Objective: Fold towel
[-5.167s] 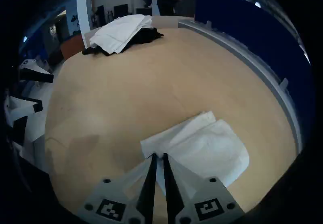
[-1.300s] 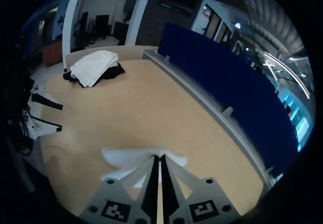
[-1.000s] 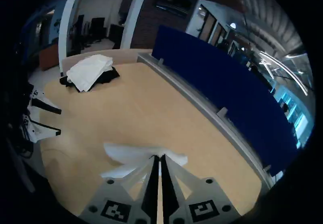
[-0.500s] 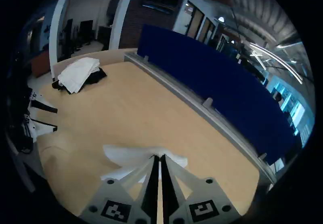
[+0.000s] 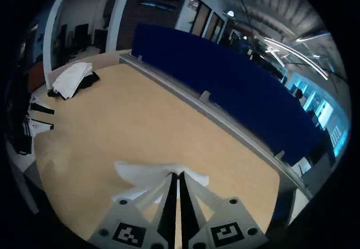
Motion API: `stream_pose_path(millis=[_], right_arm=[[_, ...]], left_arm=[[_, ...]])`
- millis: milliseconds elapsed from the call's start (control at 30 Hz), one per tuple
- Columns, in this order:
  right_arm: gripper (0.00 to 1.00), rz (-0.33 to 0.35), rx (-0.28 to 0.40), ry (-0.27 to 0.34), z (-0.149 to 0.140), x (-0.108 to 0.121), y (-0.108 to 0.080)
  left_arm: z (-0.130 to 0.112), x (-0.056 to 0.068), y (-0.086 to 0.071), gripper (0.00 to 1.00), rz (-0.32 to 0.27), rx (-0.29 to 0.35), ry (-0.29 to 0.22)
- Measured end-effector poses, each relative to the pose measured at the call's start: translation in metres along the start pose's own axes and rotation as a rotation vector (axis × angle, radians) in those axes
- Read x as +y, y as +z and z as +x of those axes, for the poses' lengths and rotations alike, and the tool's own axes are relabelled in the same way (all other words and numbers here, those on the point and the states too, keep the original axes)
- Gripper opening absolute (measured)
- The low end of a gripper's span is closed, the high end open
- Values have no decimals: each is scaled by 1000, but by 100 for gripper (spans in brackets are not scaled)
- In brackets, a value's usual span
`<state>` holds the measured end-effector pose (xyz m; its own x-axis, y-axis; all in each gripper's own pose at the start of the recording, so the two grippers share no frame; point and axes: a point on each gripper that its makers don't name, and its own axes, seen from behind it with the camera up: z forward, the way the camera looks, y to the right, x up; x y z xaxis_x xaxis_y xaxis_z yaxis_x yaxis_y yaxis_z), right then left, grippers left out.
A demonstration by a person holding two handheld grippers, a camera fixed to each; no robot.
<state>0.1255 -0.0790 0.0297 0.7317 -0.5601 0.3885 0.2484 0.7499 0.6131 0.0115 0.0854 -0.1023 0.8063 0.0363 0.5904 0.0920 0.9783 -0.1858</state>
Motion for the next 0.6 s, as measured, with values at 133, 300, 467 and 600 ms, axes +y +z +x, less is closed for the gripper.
stream_pose_path(millis=[133, 300, 467, 600], right_arm=[[3, -29, -15, 9, -16, 29, -8], [3, -69, -36, 18, -38, 64, -17], [3, -98, -56, 35, -58, 92, -25], [3, -119, -74, 44, -74, 112, -30]], left_arm=[[1, 2, 2, 87, 4, -5, 7], [2, 5, 4, 87, 10, -10, 17], [4, 6, 5, 87, 16, -15, 18], [5, 9, 6, 87, 21, -18, 17]])
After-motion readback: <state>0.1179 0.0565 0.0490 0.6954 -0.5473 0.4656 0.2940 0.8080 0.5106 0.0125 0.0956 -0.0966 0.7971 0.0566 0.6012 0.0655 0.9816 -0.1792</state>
